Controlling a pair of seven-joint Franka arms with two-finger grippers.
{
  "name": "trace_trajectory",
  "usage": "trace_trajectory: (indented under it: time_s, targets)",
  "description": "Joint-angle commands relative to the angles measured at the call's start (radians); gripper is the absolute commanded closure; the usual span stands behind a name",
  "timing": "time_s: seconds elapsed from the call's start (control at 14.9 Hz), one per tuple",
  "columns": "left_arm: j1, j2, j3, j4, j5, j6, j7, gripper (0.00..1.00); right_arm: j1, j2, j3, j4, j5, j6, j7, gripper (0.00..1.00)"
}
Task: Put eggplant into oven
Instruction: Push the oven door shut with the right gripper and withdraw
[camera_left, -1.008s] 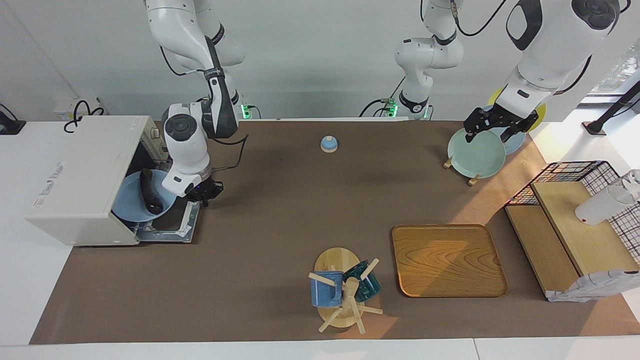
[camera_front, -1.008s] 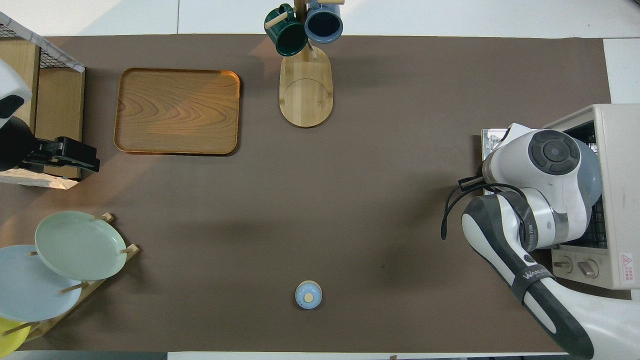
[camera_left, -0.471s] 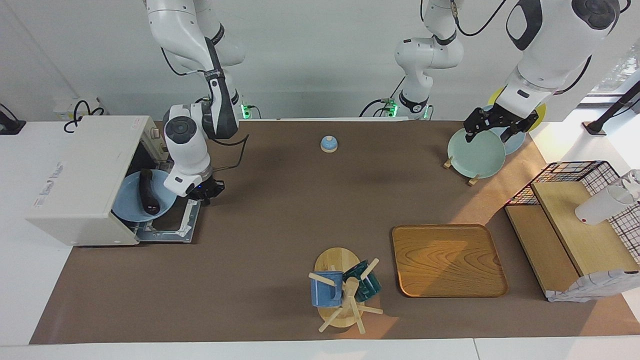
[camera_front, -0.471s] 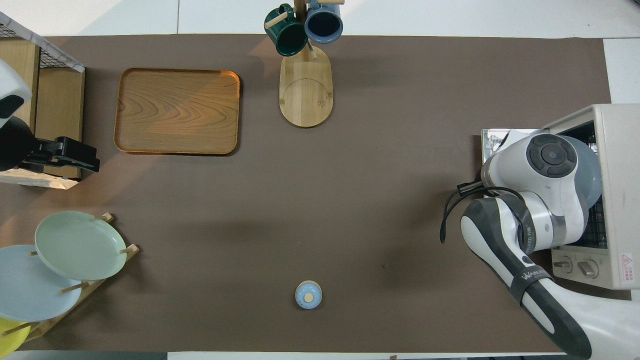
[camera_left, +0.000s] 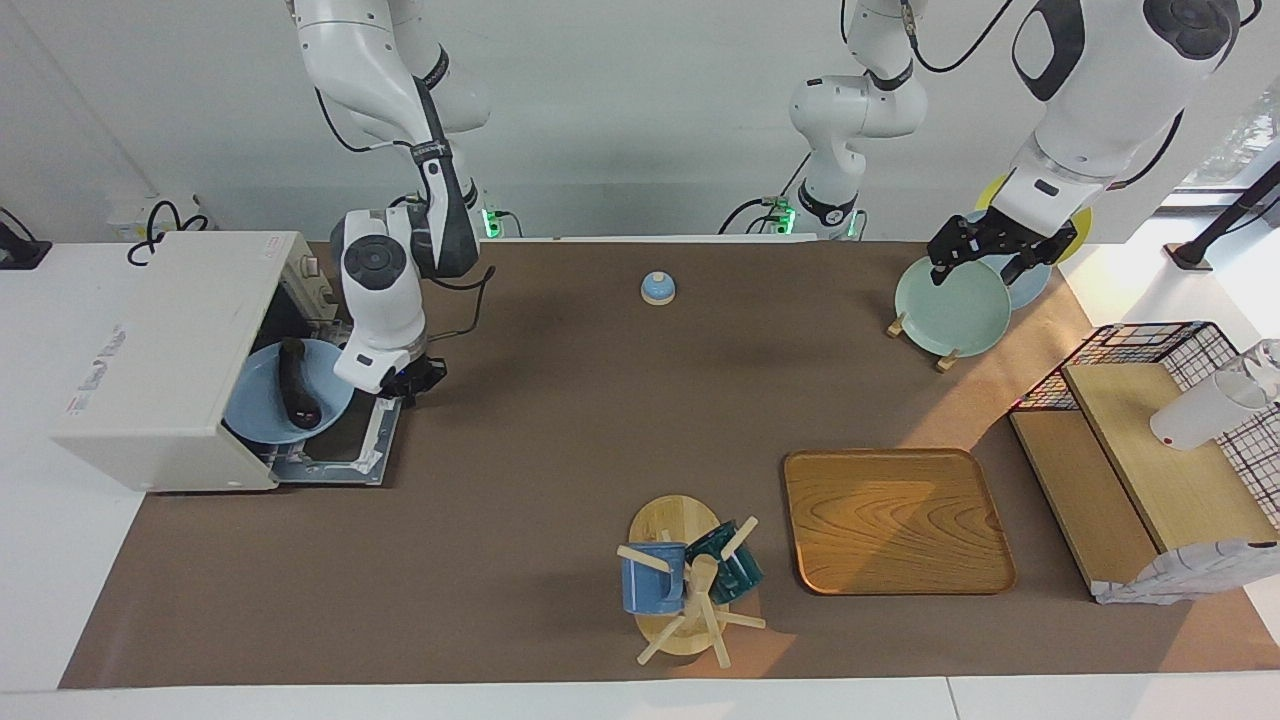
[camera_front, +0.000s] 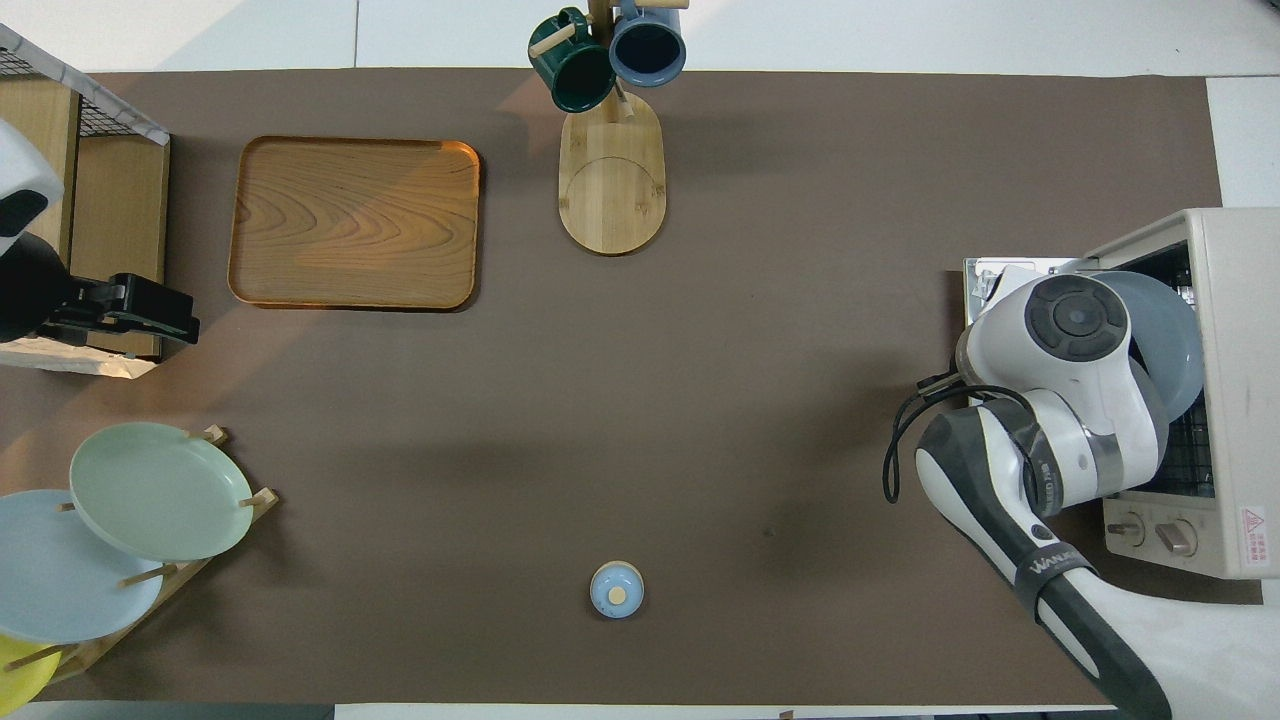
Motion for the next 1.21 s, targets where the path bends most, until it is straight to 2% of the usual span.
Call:
trace_trajectory:
  time_s: [0.0,0.27,0.61,0.67,0.81,0.94,1.01,1.08,1.14]
  targets:
    - [0.002,-0.001,-0.004,0.003,0.026,0.0,-0.009,0.0,-0.014,-0.004,-0.01,0.098,-0.082,-0.128,-0.088,1.0]
    - [0.002,-0.001,-0.004,0.005,0.026,0.0,-0.009,0.0,-0.023,-0.004,-0.009,0.286,-0.069,-0.331,-0.16,1.0]
    - [0.002,-0.001,-0.003,0.003,0.026,0.0,-0.011,0.0,-0.135,-0.05,-0.012,0.302,-0.013,-0.373,-0.292,1.0]
    - [0.002,-0.001,-0.003,0.003,0.026,0.0,-0.011,0.0,-0.156,-0.058,-0.012,0.301,-0.012,-0.376,-0.317,0.95]
    - [0.002,-0.001,-0.003,0.003,0.026,0.0,-0.009,0.0,-0.178,-0.073,-0.012,0.304,-0.012,-0.406,-0.351,0.74]
    - [0.002,-0.001,-0.003,0.003,0.026,0.0,-0.011,0.0,-0.189,-0.098,-0.014,0.302,-0.01,-0.422,-0.355,0.59]
    - [0.002,-0.001,-0.003,0.003,0.026,0.0,-0.011,0.0,-0.192,-0.101,-0.014,0.313,0.019,-0.441,-0.355,0.39]
    - [0.002,-0.001,-0.003,0.003,0.026,0.0,-0.011,0.0,-0.193,-0.104,-0.015,0.343,0.101,-0.464,-0.351,0.0]
    - [0.002,-0.001,-0.003,0.003,0.026,0.0,-0.011,0.0,-0.192,-0.104,-0.018,0.389,0.175,-0.509,-0.346,0.0]
